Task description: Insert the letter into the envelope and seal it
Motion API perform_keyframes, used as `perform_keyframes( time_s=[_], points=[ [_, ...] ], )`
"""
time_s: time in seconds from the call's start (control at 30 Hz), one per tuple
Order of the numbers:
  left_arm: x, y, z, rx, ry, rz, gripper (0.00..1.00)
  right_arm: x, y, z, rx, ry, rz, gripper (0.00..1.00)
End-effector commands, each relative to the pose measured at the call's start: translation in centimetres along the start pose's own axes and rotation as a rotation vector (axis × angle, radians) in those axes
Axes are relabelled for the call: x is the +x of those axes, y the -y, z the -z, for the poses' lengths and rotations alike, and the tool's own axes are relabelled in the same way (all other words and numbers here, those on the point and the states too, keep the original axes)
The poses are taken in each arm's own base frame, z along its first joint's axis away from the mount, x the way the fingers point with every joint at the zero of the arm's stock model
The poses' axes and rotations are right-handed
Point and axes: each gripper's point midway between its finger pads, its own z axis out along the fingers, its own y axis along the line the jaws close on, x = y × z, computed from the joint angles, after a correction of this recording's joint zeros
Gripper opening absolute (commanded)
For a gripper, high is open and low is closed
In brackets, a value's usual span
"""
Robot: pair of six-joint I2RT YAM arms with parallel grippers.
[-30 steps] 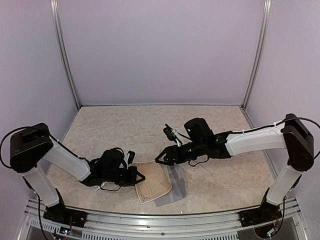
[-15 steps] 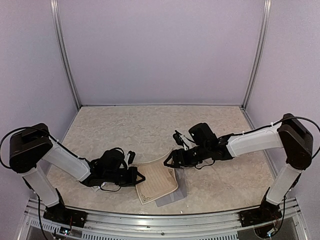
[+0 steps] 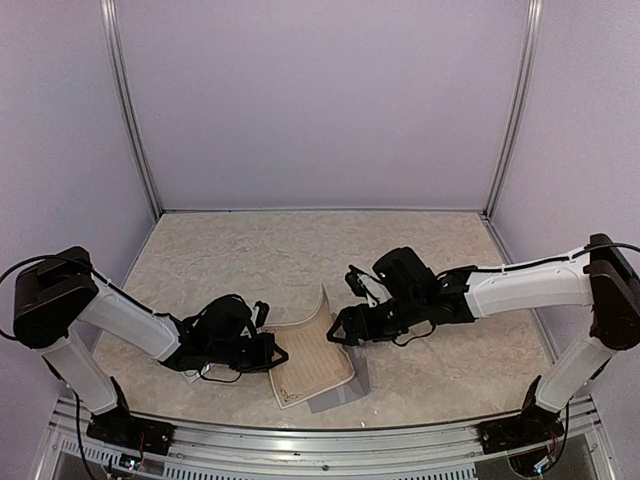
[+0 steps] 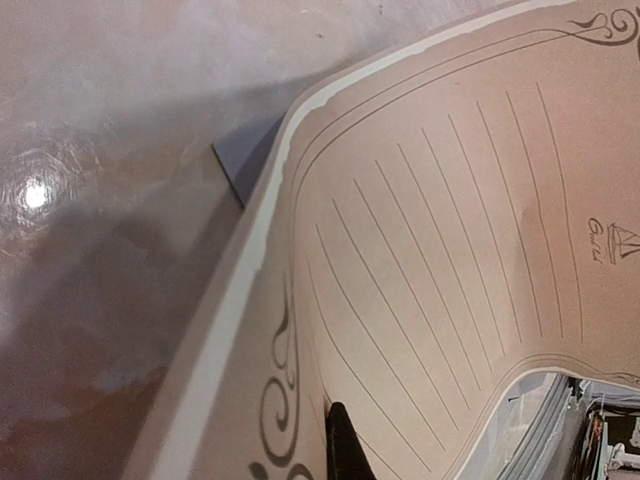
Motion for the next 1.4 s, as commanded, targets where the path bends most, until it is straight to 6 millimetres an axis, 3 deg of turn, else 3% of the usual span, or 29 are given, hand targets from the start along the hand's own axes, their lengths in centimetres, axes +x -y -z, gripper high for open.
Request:
perform_keyframes(
  time_s=[0.0, 0.33, 0.4, 0.5, 0.53, 0.6, 0.77, 1.07, 1.37],
  points=[
    [-0.4, 0.4, 0.2, -0.011, 0.013, 0.0, 0.0, -0.3, -1.1, 1.3, -0.001, 0.026, 0.001, 0.84],
    [-0.6, 0.4, 0.3, -0.011, 0.018, -0.001, 0.0, 0.0, -2.4, 1.3, -0.041, 0.034, 0.022, 0.82],
    [-0.6, 0.5, 0.3, -0.011, 0.02, -0.002, 0.0, 0.1, -1.6, 1.2, -0.005, 0.035, 0.011, 0.71],
    [-0.6, 0.6, 0.3, -0.007, 0.021, 0.002, 0.0, 0.5, -0.5, 0.4, 0.068, 0.02, 0.014, 0.35],
    [-0.6, 0.6, 0.3, -0.006, 0.022, 0.004, 0.0, 0.5, -0.6, 0.3, 0.079, 0.023, 0.025, 0.24],
    [-0.6, 0.7, 0.3, -0.004, 0.022, 0.007, 0.0, 0.4, -1.6, 0.2, 0.073, 0.035, 0.063, 0.12],
    [-0.6, 0.9, 0.3, 0.001, 0.024, 0.018, 0.0, 0.6, -4.4, -0.5, 0.025, 0.064, 0.152, 0.08],
    [-0.5, 1.1, 0.1, 0.014, 0.019, 0.028, 0.0, 3.5, -4.7, -5.3, 0.045, -0.065, 0.227, 0.03],
    [-0.4, 1.1, 0.2, 0.02, 0.016, 0.034, 0.0, 4.5, -5.9, -7.7, -0.005, -0.128, 0.255, 0.02]
  ],
)
